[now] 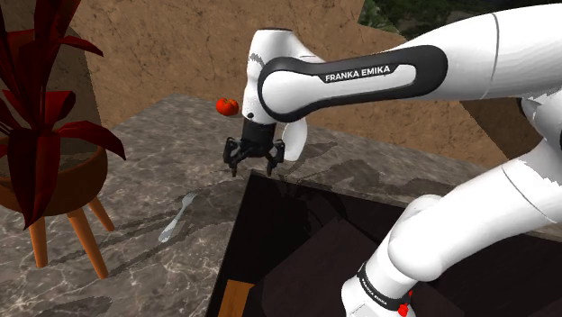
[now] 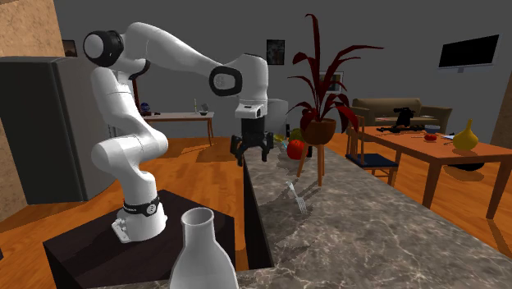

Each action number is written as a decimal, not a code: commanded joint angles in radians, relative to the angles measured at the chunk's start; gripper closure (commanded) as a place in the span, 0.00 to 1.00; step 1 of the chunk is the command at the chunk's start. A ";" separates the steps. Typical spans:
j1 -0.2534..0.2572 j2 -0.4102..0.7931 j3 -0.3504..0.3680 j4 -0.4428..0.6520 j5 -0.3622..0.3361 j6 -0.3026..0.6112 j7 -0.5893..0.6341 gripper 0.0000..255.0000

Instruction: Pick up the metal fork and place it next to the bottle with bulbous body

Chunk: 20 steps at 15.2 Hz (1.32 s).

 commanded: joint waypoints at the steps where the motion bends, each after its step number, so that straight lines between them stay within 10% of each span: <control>1: -0.004 0.078 0.036 0.032 0.004 0.042 0.076 0.00; 14: 0.043 0.613 0.132 0.358 -0.131 0.214 0.552 0.00; 20: 0.066 0.683 0.121 0.360 -0.160 0.278 0.590 0.00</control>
